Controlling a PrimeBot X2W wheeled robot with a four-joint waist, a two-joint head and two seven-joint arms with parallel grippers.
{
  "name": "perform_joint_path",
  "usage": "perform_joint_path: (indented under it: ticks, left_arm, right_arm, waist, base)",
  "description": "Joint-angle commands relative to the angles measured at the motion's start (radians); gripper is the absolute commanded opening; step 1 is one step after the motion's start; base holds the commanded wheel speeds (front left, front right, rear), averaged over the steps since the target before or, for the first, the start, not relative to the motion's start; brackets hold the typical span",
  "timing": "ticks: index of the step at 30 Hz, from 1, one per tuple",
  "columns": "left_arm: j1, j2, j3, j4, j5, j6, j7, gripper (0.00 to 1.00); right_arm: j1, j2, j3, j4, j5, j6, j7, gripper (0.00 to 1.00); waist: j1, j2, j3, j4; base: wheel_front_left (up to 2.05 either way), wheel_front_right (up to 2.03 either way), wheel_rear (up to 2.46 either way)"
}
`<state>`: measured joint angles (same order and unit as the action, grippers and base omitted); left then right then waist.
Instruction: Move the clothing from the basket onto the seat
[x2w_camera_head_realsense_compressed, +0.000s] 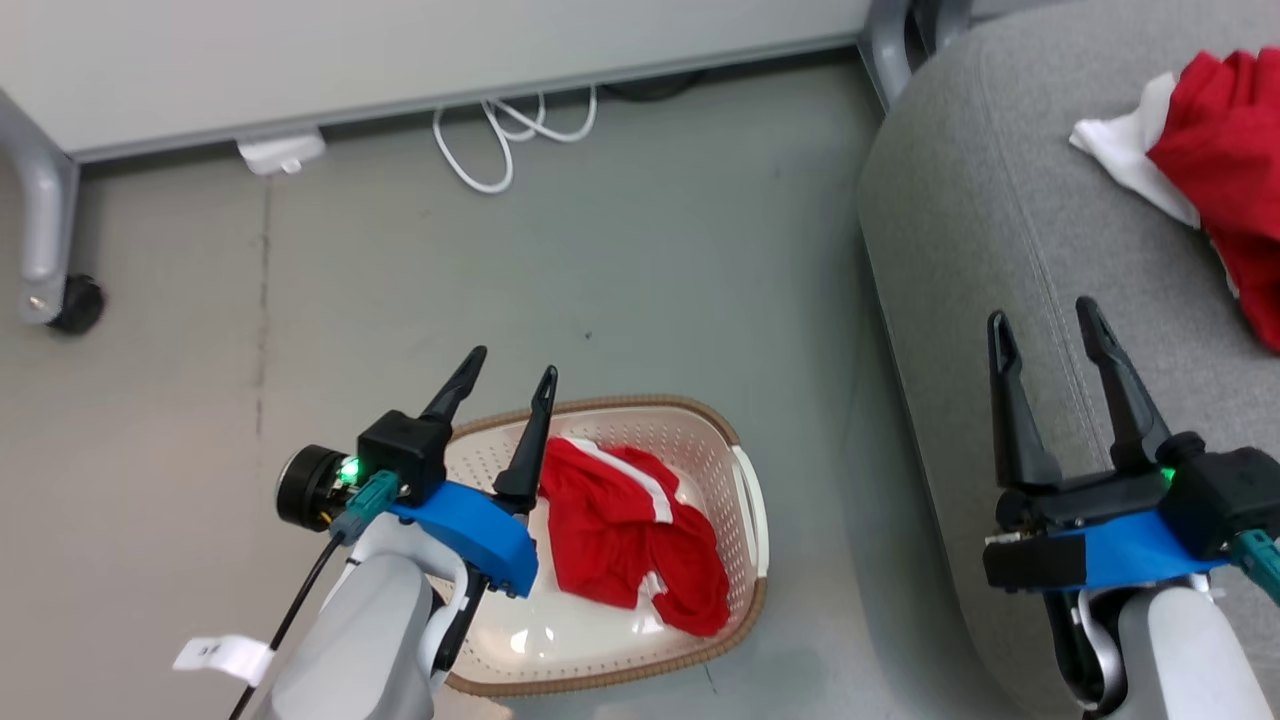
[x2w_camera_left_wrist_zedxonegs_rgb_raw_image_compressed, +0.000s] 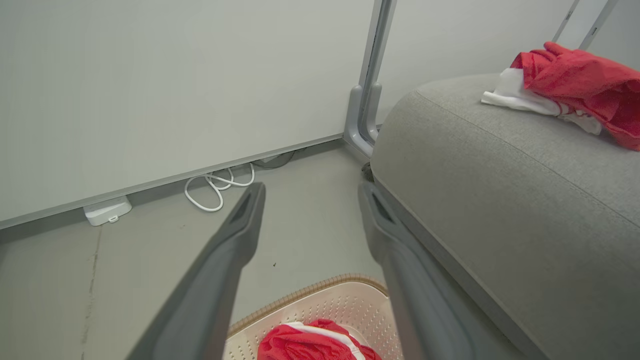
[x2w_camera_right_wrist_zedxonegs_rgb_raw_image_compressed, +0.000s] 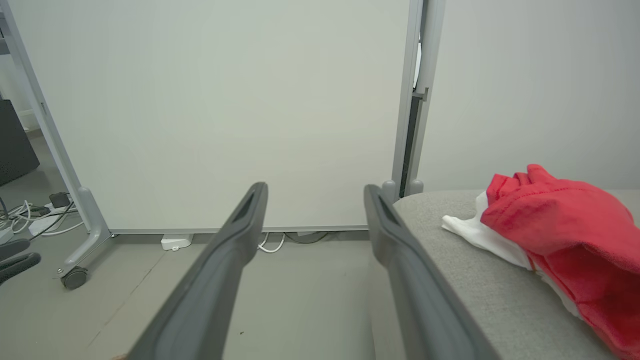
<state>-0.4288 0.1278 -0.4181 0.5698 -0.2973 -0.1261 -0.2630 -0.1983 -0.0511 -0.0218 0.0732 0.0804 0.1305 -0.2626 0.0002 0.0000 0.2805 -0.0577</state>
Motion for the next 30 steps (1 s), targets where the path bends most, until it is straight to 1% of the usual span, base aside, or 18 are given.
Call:
perform_joint_path:
  ticks: [1,8,21,27,30]
  left_arm:
    - [-0.036,0.01,-0.033,0.037,-0.013,-0.007,-0.003,1.0]
    - [-0.142,0.018,-0.159,0.178,-0.066,-0.004,-0.003,1.0]
    - [-0.316,0.017,-0.354,0.454,-0.179,-0.004,0.011,1.0]
    - [-0.377,0.018,-0.419,0.54,-0.247,-0.004,0.042,1.0]
    - [-0.407,0.028,-0.453,0.567,-0.272,-0.004,0.061,1.0]
  right_arm:
    - [-0.028,0.001,-0.004,-0.01,-0.008,0.0,-0.003,1.0]
    - [-0.084,0.001,-0.002,-0.036,-0.013,0.0,-0.003,1.0]
    - [-0.18,0.001,0.021,-0.079,-0.017,0.0,-0.003,1.0]
    - [-0.206,0.001,0.024,-0.098,-0.02,0.0,-0.003,1.0]
    - [-0.217,0.001,0.024,-0.108,-0.02,0.0,-0.003,1.0]
  waist:
    - [-0.0002,0.0,0.07,-0.035]
    - [-0.0002,0.0,0.177,-0.058]
    - [-0.0002,0.0,0.37,-0.093]
    - [-0.0002,0.0,0.446,-0.105]
    - [-0.0002,0.0,0.479,-0.113]
  base:
    - [0.0,0.0,0.0]
    - [0.0,0.0,0.0]
    - [0.0,0.0,0.0]
    - [0.0,0.0,0.0]
    - [0.0,0.0,0.0]
